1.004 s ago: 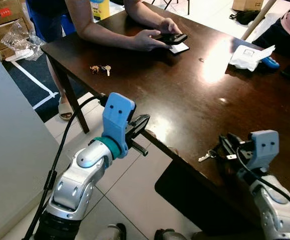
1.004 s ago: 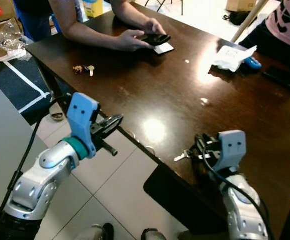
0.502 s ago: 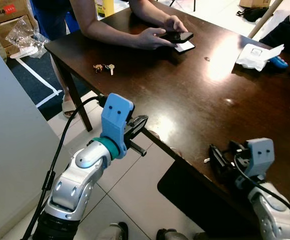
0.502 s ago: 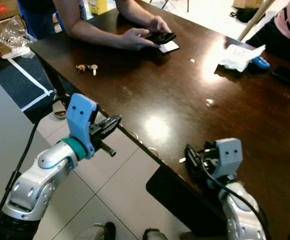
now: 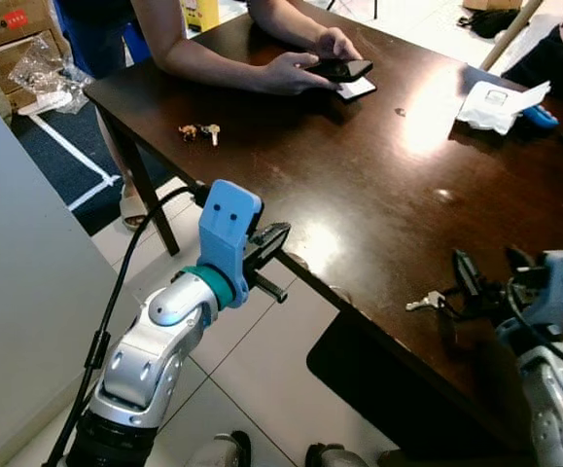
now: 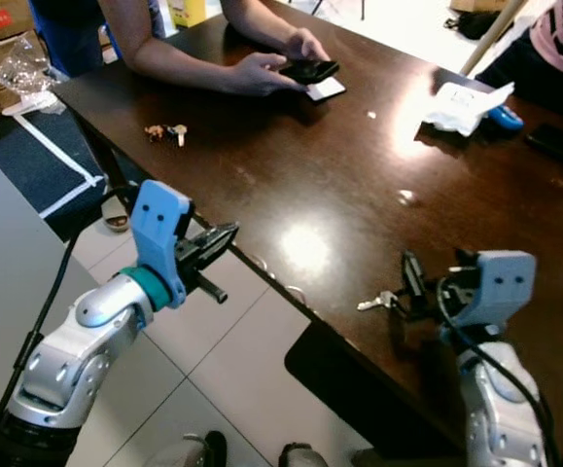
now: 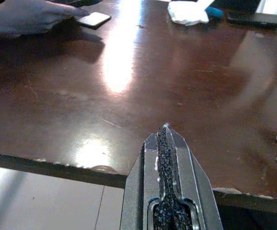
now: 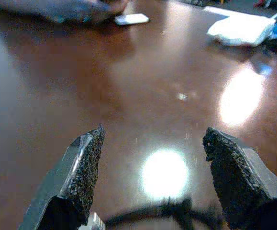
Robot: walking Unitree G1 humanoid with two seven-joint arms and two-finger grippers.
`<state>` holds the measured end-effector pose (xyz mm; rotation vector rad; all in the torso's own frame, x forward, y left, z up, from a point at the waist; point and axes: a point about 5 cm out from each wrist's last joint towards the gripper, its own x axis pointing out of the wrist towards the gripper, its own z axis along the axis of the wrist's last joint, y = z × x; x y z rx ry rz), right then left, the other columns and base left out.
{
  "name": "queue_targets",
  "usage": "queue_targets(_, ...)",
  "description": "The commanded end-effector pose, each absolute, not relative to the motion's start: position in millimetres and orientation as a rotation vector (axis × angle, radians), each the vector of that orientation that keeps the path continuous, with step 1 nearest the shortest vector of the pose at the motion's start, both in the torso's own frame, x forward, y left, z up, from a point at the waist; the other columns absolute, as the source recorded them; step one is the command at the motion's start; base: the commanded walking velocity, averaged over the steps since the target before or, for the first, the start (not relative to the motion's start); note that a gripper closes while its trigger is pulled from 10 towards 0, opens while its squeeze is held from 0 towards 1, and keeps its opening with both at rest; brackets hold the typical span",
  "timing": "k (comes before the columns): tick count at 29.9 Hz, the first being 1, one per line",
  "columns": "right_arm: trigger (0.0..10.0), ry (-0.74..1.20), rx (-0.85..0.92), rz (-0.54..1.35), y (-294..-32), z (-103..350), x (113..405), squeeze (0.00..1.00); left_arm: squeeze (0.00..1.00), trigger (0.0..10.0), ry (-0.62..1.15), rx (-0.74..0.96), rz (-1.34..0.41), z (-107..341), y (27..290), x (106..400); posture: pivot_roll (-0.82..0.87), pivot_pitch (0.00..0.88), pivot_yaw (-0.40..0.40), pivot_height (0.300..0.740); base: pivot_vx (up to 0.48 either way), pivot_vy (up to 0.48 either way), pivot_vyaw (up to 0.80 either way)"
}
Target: Hang keys on a hook
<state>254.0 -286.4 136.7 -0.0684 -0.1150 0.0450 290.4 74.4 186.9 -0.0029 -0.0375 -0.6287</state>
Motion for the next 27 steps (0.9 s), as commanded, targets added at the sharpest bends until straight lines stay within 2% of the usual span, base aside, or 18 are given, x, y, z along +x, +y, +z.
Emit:
queue_targets(1,10.0,-0.067,-0.059,0.028,-290.2,125.8,245.5,0.0,0.0,10.0,-0.011,0.001,-0.627,180.2,74.8,289.6,-0.03,0.135,0.121,0.74,0.0,0.0,0.0)
queue_targets(7,10.0,0.063,-0.067,-0.015,-296.8,92.1,225.9,0.0,0.0,10.0,-0.004,-0.001,-0.637,178.0,72.3,288.9,-0.04,0.142,0.127,0.74,0.0,0.0,0.0)
queue_targets(12,10.0,0.087,-0.069,-0.02,-297.3,87.2,220.9,0.0,0.0,10.0,-0.006,0.0,-0.64,179.1,72.1,289.3,-0.04,0.146,0.132,0.74,0.0,0.0,0.0)
queue_targets(23,10.0,0.126,-0.079,-0.026,-297.5,80.2,224.2,0.0,0.0,10.0,-0.006,0.001,-0.635,179.8,73.5,290.3,-0.03,0.145,0.135,0.74,0.0,0.0,0.0)
queue_targets(24,6.6,0.162,-0.095,-0.017,-293.9,75.0,228.8,0.0,0.0,10.0,-0.007,0.001,-0.633,180.2,73.5,290.5,-0.03,0.144,0.134,0.74,0.0,0.0,0.0)
queue_targets(25,6.6,0.162,-0.095,-0.017,-293.9,75.0,228.8,0.0,0.0,10.0,-0.007,0.001,-0.633,180.2,73.5,290.5,-0.03,0.144,0.134,0.74,0.0,0.0,0.0)
queue_targets(26,4.2,0.199,-0.114,-0.004,-290.0,69.2,232.2,0.0,0.0,10.0,-0.007,0.0,-0.631,180.5,73.5,290.8,-0.03,0.144,0.132,0.74,0.0,0.0,0.0)
queue_targets(27,4.2,0.199,-0.114,-0.004,-290.0,69.2,232.2,0.0,0.0,10.0,-0.007,0.0,-0.631,180.5,73.5,290.8,-0.03,0.144,0.132,0.74,0.0,0.0,0.0)
